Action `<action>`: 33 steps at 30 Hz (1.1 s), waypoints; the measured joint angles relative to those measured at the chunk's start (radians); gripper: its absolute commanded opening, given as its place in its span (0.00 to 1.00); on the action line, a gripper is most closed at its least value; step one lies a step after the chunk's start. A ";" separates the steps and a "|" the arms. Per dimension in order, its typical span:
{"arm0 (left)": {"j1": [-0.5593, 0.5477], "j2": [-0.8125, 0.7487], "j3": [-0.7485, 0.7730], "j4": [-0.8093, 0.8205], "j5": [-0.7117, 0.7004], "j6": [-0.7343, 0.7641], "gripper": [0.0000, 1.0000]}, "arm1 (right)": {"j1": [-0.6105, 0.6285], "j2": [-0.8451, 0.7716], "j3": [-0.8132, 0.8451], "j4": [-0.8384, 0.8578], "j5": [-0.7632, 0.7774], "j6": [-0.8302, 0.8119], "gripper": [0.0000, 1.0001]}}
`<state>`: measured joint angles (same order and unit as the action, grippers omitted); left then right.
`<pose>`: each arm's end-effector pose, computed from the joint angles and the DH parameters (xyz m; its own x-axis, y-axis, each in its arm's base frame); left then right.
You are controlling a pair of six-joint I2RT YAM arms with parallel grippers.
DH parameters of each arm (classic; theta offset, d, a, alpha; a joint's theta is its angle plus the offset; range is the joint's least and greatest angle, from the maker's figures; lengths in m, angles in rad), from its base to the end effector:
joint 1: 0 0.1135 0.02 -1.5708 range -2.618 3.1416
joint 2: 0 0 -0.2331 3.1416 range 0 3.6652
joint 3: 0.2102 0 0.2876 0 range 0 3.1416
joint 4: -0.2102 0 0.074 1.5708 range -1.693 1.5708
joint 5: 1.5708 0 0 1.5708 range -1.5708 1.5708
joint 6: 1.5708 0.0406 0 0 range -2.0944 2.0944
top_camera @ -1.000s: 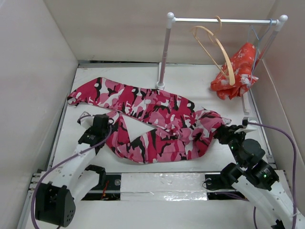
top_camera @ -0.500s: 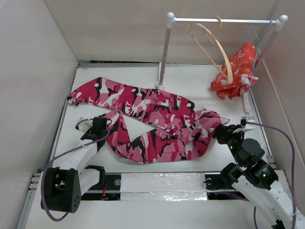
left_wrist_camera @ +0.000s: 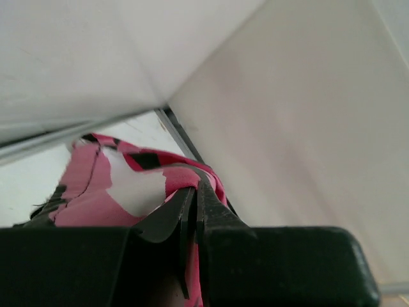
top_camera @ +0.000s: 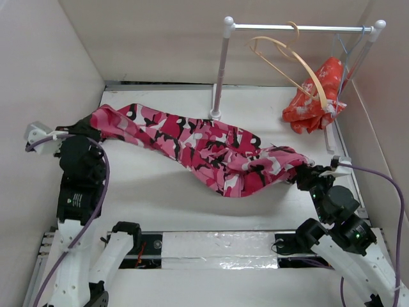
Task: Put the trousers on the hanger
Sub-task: Flatten out the trousers at the center of the board.
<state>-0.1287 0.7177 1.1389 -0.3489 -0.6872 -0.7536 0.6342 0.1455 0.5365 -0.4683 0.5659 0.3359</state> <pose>0.1835 0.0022 0.4442 0.4137 -0.5869 -0.6960 -0.3362 0.6119 -0.7159 0.1212 0.0621 0.3016 -0.0817 0.2853 -0.9549 -0.0451 0.9561 0.2896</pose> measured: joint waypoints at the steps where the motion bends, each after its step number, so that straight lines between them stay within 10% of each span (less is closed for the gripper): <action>1: 0.000 -0.014 0.008 0.000 -0.026 0.018 0.00 | 0.000 0.000 0.004 -0.003 0.011 0.000 0.00; 14: 0.000 -0.144 -0.265 -0.026 -0.093 0.120 0.00 | 0.000 -0.027 0.038 -0.087 0.087 0.026 0.00; 25: 0.000 0.109 -0.080 0.070 0.186 0.051 0.01 | 0.000 -0.028 0.087 -0.109 0.075 0.029 0.00; 29: 0.000 -0.009 -0.289 0.074 0.154 -0.044 0.51 | 0.000 -0.039 0.077 -0.108 0.056 0.034 0.00; 33: 0.000 -0.097 -0.488 -0.082 0.097 -0.167 0.66 | 0.000 -0.051 0.049 -0.108 0.026 0.034 0.00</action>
<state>-0.1287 0.6205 0.6510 -0.4309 -0.5907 -0.9207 0.6342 0.0948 0.5858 -0.5762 0.5919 0.3702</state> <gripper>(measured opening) 0.624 0.137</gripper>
